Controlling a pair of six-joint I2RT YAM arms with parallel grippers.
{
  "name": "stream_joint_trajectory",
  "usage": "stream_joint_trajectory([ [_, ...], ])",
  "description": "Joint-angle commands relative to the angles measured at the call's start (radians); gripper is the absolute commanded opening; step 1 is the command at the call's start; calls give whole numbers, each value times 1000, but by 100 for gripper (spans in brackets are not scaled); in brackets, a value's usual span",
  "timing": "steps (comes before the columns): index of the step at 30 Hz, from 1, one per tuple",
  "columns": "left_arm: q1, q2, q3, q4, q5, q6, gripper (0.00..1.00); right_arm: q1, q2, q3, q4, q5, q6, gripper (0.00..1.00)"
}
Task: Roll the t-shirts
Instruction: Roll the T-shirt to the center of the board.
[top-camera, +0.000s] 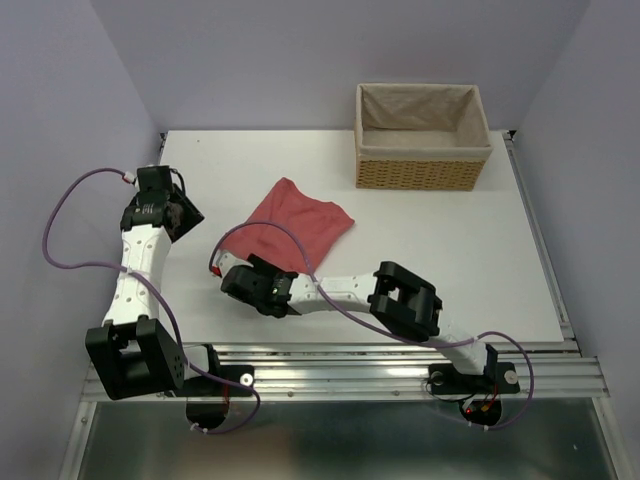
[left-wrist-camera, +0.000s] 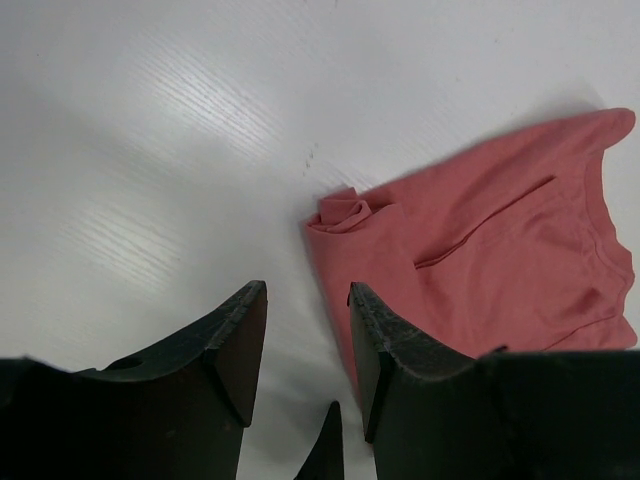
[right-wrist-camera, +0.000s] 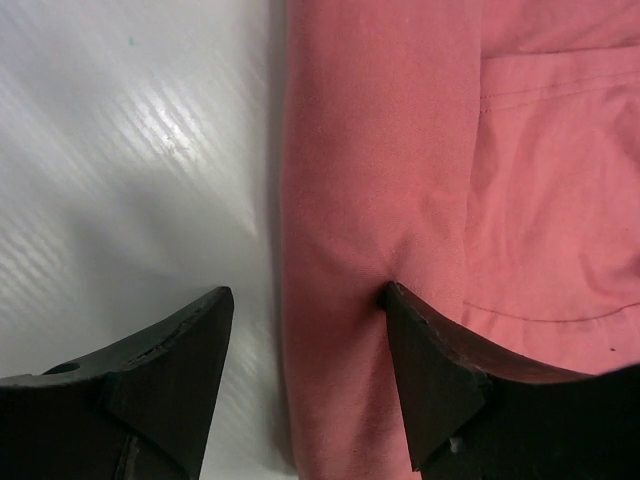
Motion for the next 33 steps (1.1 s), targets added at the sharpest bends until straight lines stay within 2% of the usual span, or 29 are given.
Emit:
stream_joint_trajectory([
  [1, 6, -4, -12, 21, 2, 16, 49, 2, 36, -15, 59, 109, -63, 68],
  [3, 6, -2, -20, 30, 10, 16, 49, 2, 47, -44, 103, 163, -86, 65],
  [6, 6, 9, -24, 36, 22, 15, 49, 2, 55, -85, 165, 203, -101, 53],
  [7, 7, 10, -24, 33, 25, 15, 49, 2, 55, -90, 176, 215, -100, 41],
  [9, 6, 9, -27, 33, 25, 15, 49, 2, 47, -107, 205, 211, -100, 27],
  [10, 6, 6, -30, 33, 22, 15, 49, 2, 34, -119, 228, 196, -92, 14],
  [12, 6, 0, -33, 33, 20, 16, 49, 2, 20, -122, 245, 183, -86, 3],
  [13, 6, -3, -33, 33, 22, 18, 49, 2, 10, -117, 246, 160, -75, 1],
  [18, 6, -13, -50, 35, 61, 27, 53, -7, -81, -130, 260, 13, -14, 1],
  [22, 6, -11, -59, 38, 118, 42, 63, -34, -123, -131, 217, -229, 116, 1],
  [24, 6, -8, -64, 38, 141, 58, 74, -68, -138, -143, 216, -335, 174, 1],
  [25, 6, -8, -64, 36, 151, 62, 78, -68, -143, -148, 216, -335, 195, 1],
  [26, 6, -7, -69, 30, 160, 74, 85, -88, -149, -154, 216, -436, 234, 1],
  [28, 6, -8, -82, 16, 157, 81, 91, -117, -152, -154, 216, -497, 270, 1],
  [33, 6, -48, -151, 12, 116, 42, 92, -172, -151, -151, 223, -654, 357, 1],
])
